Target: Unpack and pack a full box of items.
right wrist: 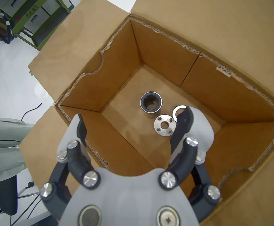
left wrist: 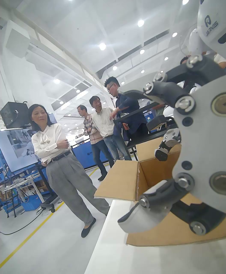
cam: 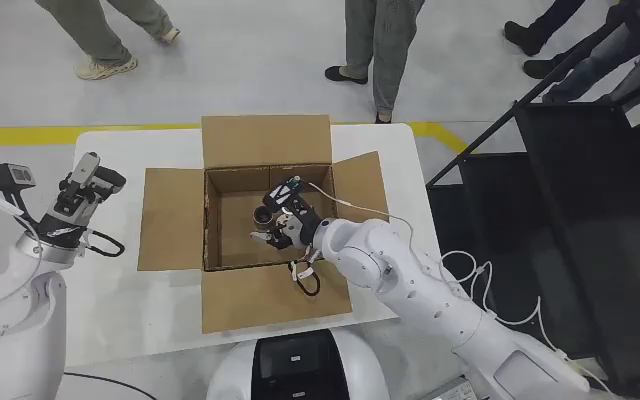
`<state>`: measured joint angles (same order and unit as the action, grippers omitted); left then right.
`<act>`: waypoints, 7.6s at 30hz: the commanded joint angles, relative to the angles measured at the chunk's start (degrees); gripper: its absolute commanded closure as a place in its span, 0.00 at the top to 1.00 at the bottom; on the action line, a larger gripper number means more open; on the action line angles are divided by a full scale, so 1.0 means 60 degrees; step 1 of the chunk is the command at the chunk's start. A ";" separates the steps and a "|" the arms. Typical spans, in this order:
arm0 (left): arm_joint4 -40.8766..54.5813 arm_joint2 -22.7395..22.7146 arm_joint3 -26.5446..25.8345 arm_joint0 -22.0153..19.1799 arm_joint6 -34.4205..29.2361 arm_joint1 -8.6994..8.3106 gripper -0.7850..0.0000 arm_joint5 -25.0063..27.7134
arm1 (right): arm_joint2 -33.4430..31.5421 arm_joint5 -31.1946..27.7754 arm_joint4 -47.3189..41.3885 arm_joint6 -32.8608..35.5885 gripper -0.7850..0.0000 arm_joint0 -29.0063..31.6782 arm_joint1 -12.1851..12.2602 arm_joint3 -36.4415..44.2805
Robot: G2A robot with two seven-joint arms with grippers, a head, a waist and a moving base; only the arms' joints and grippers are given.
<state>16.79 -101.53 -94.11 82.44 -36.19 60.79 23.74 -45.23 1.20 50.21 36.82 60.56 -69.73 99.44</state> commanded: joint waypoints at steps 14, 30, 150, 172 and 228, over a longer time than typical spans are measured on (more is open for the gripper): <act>0.0000 0.0000 0.0000 0.0000 0.0000 0.0000 1.00 0.0000 | 0.1279 -0.0905 0.0275 0.0674 1.00 -0.1418 -0.0516 -0.1503; 0.0000 0.0000 0.0000 0.0000 0.0000 0.0000 1.00 0.0000 | 0.3405 -0.0074 0.0757 0.0671 1.00 -0.3751 -0.2339 -0.5445; 0.0000 0.0000 0.0000 0.0000 0.0000 0.0000 1.00 0.0000 | -0.6756 -0.4558 0.2819 -0.0527 0.00 0.8252 -0.0081 0.5867; 0.0000 0.0000 0.0000 0.0000 0.0000 0.0000 1.00 0.0000 | -0.9367 -0.4898 0.3164 -0.1827 0.00 1.0231 0.0171 0.4436; 0.0000 0.0000 0.0000 0.0000 0.0000 0.0000 1.00 0.0000 | -0.6535 -0.0530 0.4733 0.0346 1.00 0.4296 -0.0166 -0.1476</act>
<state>16.79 -101.54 -94.11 82.44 -36.19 60.79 23.74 -84.18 -1.86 78.97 38.78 86.19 -70.76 90.24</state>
